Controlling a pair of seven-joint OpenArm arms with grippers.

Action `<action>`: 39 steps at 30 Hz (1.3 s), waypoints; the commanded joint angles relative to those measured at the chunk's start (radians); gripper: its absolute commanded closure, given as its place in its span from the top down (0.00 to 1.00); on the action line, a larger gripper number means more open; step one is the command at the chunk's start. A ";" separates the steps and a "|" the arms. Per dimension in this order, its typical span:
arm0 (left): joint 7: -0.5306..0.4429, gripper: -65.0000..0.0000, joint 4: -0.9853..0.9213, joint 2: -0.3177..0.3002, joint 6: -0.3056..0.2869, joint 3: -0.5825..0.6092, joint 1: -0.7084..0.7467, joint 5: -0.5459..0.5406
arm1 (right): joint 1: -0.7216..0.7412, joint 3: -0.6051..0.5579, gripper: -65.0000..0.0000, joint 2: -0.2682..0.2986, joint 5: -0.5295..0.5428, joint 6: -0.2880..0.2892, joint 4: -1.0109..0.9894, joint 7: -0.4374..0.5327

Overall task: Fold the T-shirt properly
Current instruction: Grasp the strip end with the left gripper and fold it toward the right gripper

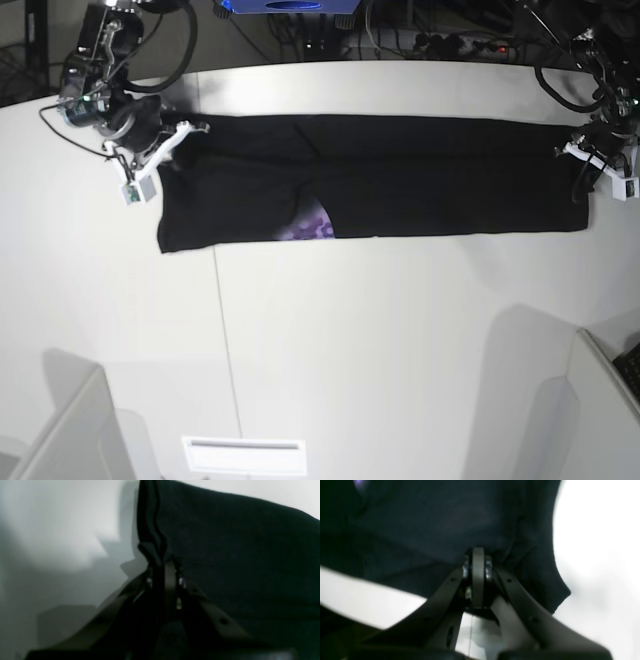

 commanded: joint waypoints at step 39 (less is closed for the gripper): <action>-0.009 0.00 0.551 0.146 0.088 0.422 0.197 -0.008 | 0.010 0.287 0.00 0.035 0.169 0.109 0.071 -0.070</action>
